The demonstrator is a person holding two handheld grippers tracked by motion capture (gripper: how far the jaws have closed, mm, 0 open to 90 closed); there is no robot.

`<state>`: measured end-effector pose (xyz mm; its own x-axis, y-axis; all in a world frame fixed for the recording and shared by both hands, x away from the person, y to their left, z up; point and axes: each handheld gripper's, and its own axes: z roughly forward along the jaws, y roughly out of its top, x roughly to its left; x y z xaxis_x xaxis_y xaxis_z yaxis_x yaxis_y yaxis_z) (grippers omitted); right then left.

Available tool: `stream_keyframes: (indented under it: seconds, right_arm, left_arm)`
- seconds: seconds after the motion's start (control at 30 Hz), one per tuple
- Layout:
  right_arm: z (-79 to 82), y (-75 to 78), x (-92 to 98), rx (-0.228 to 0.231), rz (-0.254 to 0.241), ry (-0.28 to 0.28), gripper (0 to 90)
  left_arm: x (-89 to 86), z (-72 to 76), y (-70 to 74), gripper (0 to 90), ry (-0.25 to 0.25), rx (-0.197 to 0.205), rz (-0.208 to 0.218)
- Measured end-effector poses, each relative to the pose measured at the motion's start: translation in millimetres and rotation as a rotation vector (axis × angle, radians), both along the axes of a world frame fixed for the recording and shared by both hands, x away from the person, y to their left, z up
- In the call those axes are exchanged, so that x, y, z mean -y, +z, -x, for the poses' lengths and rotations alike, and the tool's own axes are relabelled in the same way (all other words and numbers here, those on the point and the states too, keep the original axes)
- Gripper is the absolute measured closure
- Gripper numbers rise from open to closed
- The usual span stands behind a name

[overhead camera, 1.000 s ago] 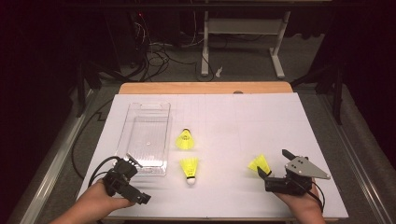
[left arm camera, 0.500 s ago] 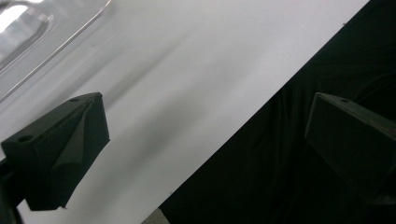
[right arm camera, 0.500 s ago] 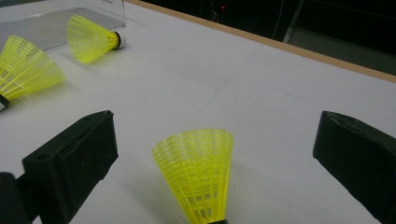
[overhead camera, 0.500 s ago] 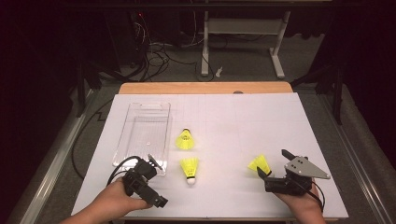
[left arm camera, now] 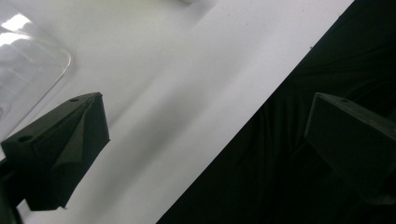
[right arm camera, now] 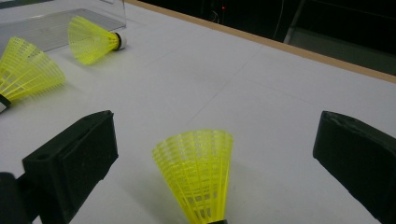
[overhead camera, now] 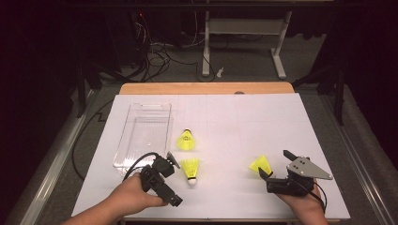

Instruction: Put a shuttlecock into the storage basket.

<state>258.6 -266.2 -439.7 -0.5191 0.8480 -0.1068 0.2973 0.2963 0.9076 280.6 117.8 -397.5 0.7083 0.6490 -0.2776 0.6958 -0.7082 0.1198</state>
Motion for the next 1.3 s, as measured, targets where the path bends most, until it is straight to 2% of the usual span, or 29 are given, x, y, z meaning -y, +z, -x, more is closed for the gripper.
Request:
stream_keyframes:
  seconds: [0.27, 0.53, 0.73, 1.07, 1.3]
  right_arm:
    - [0.0, 0.0, 0.1, -0.002, -0.001, 0.001, 0.4]
    - [-0.2, 0.0, 0.1, -0.004, -0.004, 0.002, 0.5]
    - [0.0, 0.3, 0.6, -0.004, -0.007, 0.004, 0.4]
    - [-0.3, 0.3, 1.2, -0.005, -0.012, 0.001, 0.5]
    - [-0.4, -0.3, 1.7, -0.009, -0.015, 0.0, 0.5]
  left_arm:
    - [15.3, -5.0, 6.7, 0.7, -0.031, 0.002, -0.005]
    - [28.1, -16.1, 25.5, 0.7, -0.05, 0.023, 0.0]
    - [33.6, -29.9, 36.7, 1.2, -0.053, 0.045, -0.006]
    - [39.0, -53.6, 41.8, 1.7, -0.044, 0.058, -0.025]
    - [40.0, -68.6, 40.4, 2.7, -0.037, 0.044, -0.032]
